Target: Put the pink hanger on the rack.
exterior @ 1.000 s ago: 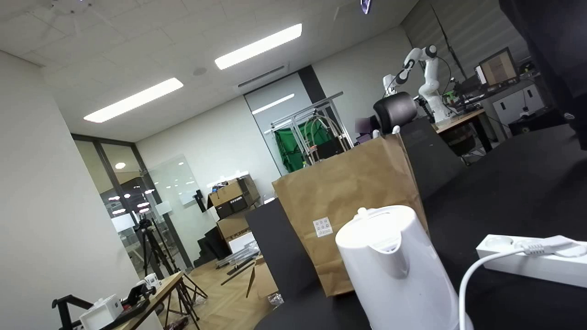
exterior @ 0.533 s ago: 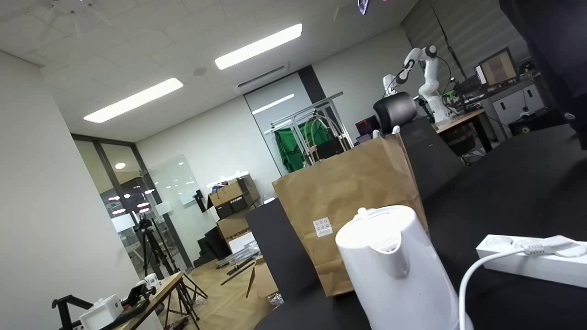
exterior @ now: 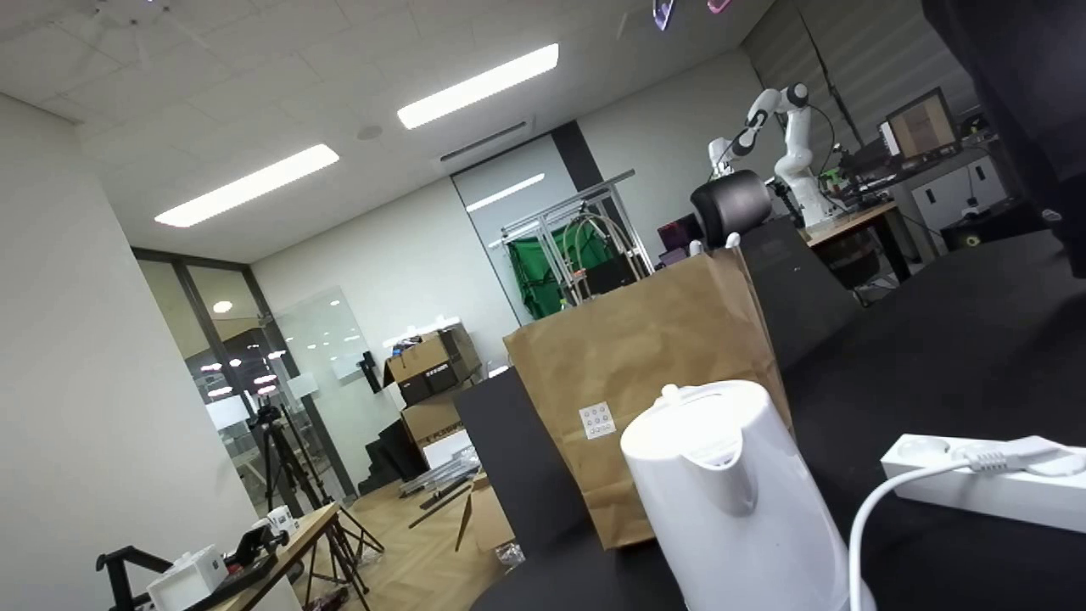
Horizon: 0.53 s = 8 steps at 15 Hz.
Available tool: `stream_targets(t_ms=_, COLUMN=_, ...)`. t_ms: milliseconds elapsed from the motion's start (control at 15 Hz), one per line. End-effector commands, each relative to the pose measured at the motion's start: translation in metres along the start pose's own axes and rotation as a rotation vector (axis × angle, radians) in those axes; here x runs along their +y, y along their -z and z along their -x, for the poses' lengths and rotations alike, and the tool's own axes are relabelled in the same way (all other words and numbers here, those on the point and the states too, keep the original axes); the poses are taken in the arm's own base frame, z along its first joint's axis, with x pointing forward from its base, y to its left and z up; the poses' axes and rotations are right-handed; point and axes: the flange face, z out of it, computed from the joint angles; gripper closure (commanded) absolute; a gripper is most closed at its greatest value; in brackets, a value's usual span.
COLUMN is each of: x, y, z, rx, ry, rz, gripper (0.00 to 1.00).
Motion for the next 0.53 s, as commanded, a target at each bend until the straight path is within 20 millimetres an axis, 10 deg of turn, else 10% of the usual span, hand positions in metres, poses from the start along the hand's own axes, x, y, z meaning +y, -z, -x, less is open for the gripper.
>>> stream_targets(t_ms=0, x=-0.016, y=0.004, z=-0.010, rx=-0.025, ry=-0.005, rz=0.018, gripper=0.53)
stream_targets(t_ms=467, x=-0.060, y=0.008, z=-0.015, rx=-0.065, ry=0.065, rz=0.008, gripper=0.05)
